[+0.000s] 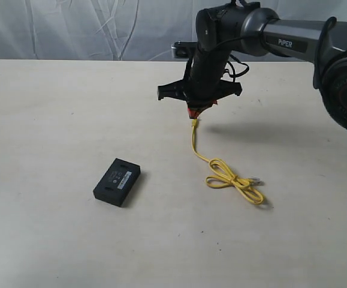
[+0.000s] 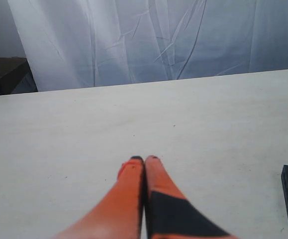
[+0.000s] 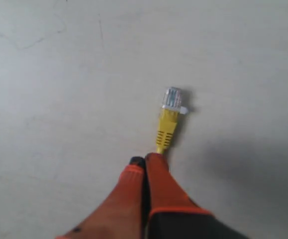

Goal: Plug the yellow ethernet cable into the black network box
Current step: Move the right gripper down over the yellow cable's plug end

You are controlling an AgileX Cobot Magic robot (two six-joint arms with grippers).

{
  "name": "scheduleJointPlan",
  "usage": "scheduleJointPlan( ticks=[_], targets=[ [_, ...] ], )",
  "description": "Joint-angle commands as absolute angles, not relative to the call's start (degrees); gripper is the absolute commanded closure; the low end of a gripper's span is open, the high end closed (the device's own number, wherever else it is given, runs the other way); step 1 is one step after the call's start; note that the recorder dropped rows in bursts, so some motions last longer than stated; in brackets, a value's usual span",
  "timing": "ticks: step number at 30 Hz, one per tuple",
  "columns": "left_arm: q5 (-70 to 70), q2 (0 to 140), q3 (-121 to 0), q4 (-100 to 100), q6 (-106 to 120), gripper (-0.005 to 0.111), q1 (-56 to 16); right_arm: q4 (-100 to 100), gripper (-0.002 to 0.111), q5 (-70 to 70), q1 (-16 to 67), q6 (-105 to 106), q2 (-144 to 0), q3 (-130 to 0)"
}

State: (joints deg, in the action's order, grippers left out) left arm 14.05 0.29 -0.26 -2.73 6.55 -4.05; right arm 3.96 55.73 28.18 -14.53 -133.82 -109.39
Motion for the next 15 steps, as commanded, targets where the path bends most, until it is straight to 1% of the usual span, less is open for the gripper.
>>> scheduleJointPlan(
  ticks=[1,6,11,15],
  targets=[
    [13.26,0.0,0.0,-2.45,6.41,0.107,-3.94,9.87,0.109,55.3,28.01,-14.8,-134.43,-109.75],
    [13.26,0.0,0.0,-2.45,6.41,0.107,-3.94,7.31,0.109,55.95,28.8,-15.06,-134.65,-109.75],
    [13.26,0.0,0.0,-2.45,6.41,0.107,-3.94,-3.39,0.109,56.59,30.85,-22.24,-134.65,-109.75],
    [13.26,0.0,0.0,-2.45,6.41,0.107,-3.94,-4.06,0.109,56.63,31.09,-24.27,-134.88,-109.75]
  ],
)
